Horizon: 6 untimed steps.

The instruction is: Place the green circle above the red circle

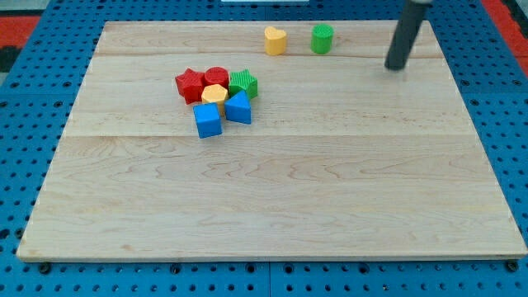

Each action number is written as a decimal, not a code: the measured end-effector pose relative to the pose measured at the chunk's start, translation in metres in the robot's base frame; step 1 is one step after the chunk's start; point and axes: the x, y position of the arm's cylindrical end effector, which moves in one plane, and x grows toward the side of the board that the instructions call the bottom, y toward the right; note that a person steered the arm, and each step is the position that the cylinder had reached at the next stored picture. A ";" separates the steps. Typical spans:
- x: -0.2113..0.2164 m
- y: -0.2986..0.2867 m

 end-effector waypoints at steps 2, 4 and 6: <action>-0.022 -0.124; -0.016 -0.235; 0.023 -0.295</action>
